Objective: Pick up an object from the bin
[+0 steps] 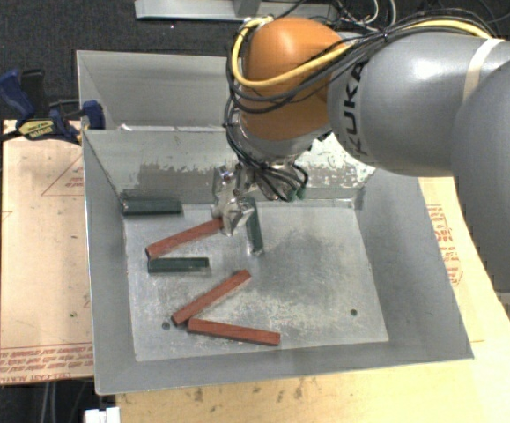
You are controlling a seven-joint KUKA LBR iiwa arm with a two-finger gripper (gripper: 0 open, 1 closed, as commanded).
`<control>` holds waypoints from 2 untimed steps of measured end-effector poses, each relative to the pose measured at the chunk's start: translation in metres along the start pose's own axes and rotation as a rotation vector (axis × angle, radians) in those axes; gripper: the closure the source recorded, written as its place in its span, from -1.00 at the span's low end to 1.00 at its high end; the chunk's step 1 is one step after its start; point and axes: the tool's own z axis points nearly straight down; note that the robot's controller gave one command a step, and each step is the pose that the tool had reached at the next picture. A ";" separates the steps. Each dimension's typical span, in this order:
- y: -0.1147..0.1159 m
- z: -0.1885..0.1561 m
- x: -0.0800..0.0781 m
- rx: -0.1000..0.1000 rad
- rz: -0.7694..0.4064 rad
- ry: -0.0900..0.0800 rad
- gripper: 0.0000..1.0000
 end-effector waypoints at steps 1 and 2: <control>0.003 0.006 -0.007 0.005 -0.022 -0.022 1.00; 0.006 -0.006 -0.004 0.001 -0.314 -0.005 1.00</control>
Offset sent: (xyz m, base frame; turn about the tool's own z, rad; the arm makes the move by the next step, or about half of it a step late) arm 0.0041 0.0093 0.0897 -0.0218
